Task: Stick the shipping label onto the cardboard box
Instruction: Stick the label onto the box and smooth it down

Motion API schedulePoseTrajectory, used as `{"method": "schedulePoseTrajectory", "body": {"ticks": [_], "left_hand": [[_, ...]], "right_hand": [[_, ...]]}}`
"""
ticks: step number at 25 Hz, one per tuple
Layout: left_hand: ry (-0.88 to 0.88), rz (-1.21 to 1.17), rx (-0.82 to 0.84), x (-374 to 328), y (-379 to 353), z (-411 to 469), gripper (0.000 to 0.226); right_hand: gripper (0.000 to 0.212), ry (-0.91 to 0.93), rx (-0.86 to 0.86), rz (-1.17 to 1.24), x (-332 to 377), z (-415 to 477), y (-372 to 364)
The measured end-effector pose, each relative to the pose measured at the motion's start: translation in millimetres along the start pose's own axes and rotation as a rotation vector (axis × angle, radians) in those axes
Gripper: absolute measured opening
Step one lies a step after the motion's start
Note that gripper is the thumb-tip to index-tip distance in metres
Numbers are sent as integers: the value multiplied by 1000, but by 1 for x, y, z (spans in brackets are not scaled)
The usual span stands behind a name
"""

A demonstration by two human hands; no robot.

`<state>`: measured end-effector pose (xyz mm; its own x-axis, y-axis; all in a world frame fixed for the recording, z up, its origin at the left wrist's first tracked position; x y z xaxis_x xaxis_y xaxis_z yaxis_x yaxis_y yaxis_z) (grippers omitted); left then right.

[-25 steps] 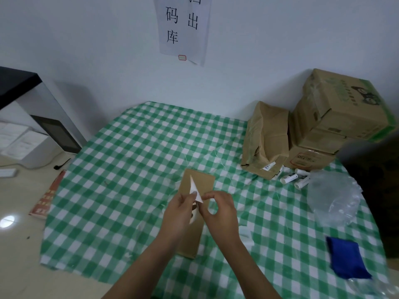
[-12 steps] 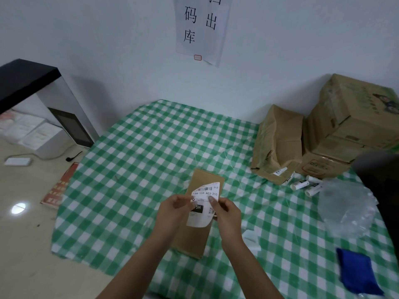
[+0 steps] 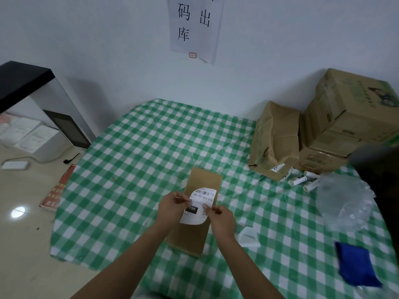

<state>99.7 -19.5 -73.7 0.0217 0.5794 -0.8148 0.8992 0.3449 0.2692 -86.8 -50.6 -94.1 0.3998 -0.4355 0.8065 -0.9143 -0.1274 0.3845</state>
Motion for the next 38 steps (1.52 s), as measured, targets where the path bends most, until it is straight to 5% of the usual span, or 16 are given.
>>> {"method": "schedulePoseTrajectory", "body": {"ticks": [16, 38], "left_hand": [[-24, 258, -117, 12, -8, 24, 33], [-82, 341, -113, 16, -15, 26, 29]], "right_hand": [[38, 36, -33, -307, -19, 36, -27], [32, 63, -78, -331, -19, 31, -24]]}}
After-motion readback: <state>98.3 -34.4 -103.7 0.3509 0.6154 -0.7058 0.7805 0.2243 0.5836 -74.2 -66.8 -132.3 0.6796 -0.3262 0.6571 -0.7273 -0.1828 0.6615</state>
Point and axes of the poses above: each hand's wrist, its own z-axis towards the middle knuckle, its own y-axis out of the back of the hand, x = y × z, the point moved 7 cm from there along z, towards the middle knuckle, and after that the axes turned 3 degrees about y, right-handed, at the moved point
